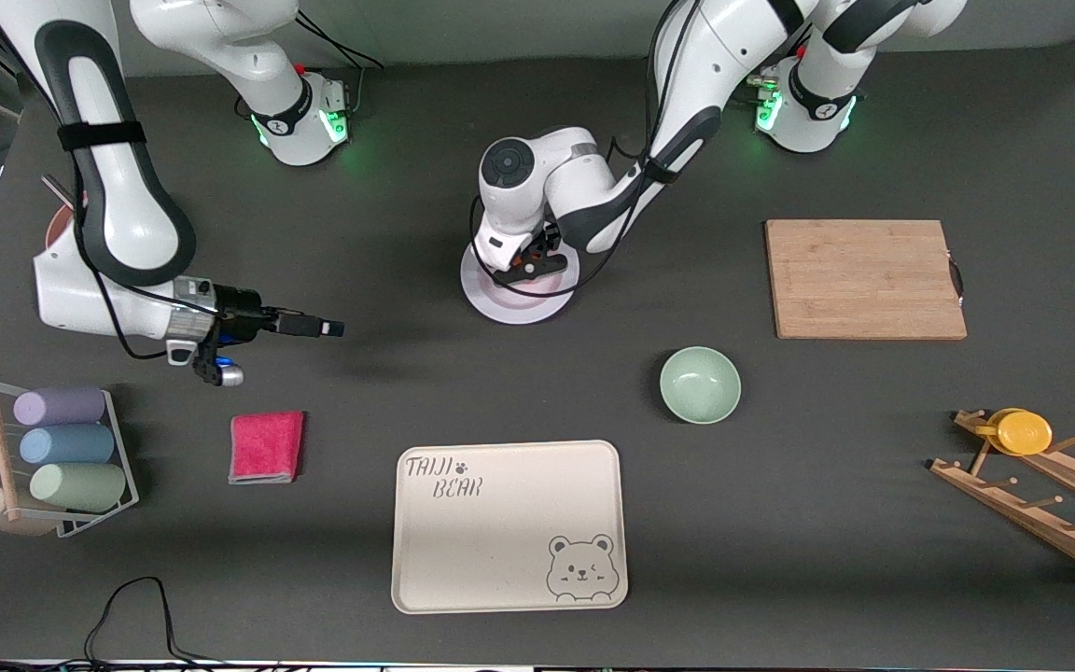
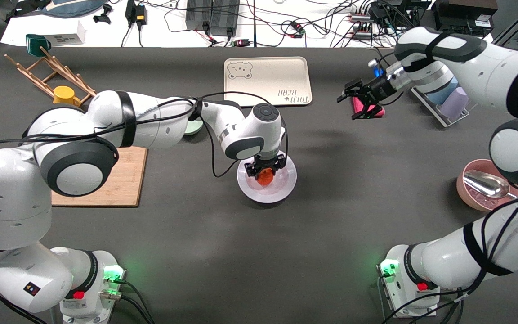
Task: Place orange and plate with both arms
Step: 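Release the orange onto the plate while the right gripper reaches the plate rim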
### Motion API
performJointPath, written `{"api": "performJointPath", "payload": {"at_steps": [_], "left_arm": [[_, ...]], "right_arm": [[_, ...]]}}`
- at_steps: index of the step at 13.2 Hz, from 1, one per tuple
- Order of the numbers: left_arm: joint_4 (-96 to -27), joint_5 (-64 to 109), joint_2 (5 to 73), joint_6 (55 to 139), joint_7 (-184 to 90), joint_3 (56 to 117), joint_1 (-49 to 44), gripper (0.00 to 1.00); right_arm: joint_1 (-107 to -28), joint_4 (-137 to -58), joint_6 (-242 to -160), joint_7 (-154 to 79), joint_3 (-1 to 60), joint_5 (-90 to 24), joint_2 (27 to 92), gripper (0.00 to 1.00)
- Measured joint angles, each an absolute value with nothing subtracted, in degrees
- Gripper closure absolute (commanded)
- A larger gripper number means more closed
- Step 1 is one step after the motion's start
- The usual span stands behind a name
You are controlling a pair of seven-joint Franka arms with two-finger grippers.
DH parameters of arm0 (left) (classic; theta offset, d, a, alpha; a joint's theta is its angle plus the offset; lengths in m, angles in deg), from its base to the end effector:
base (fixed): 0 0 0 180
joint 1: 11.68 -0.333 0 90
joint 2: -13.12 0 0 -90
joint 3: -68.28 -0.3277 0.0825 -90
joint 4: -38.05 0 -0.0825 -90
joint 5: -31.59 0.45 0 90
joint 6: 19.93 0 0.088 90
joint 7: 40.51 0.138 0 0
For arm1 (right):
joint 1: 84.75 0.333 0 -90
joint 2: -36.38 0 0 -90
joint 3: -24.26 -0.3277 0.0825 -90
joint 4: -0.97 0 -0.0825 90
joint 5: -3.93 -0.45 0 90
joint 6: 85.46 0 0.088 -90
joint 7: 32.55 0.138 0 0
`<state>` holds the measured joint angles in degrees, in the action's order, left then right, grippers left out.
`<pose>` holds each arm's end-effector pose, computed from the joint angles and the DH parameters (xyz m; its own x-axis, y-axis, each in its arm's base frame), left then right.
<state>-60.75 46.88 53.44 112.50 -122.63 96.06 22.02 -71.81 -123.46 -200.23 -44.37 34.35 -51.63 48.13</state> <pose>0.3660 -0.6186 0.1450 0.9569 0.2659 -0.1165 0.2677 -0.9635 -0.0007 0.5737 0.1002 0.2347 0.9170 -0.1865 -0.3527 -0.3815 -0.6688 -0.6381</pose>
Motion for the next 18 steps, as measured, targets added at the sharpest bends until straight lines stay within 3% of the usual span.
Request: {"api": "performJointPath", "payload": {"at_steps": [1,2,3,7,10,15,18], "left_arm": [[-60.57,46.89,53.44,112.50,-122.63,95.99,22.02,1.00],[-60.33,46.91,53.44,112.50,-122.64,95.98,22.02,0.45],[-60.23,46.91,53.44,112.50,-122.68,95.98,22.02,0.00],[-59.66,46.91,53.30,112.11,-123.10,95.72,21.59,0.00],[-58.20,46.92,50.62,105.24,-122.69,95.73,19.54,0.00],[-57.01,39.36,37.09,87.01,-100.61,95.20,7.91,0.00],[-57.10,36.51,30.45,79.81,-86.66,89.21,3.44,0.00]], "right_arm": [[-71.77,-124.52,-200.28,-48.55,34.34,-55.69,49.26,0.00],[-71.62,-125.39,-200.31,-52.09,34.32,-59.00,50.38,0.00],[-71.36,-125.88,-200.33,-53.71,34.30,-61.11,51.32,0.00],[-67.38,-126.94,-201.58,-56.29,34.25,-68.48,52.66,0.00],[-63.60,-128.57,-202.46,-64.65,34.19,-77.75,54.86,0.00],[-56.68,-131.87,-206.87,-79.29,34.11,-88.99,60.17,0.00],[-54.66,-131.88,-206.86,-84.16,34.07,-89.78,61.71,0.00]]}}
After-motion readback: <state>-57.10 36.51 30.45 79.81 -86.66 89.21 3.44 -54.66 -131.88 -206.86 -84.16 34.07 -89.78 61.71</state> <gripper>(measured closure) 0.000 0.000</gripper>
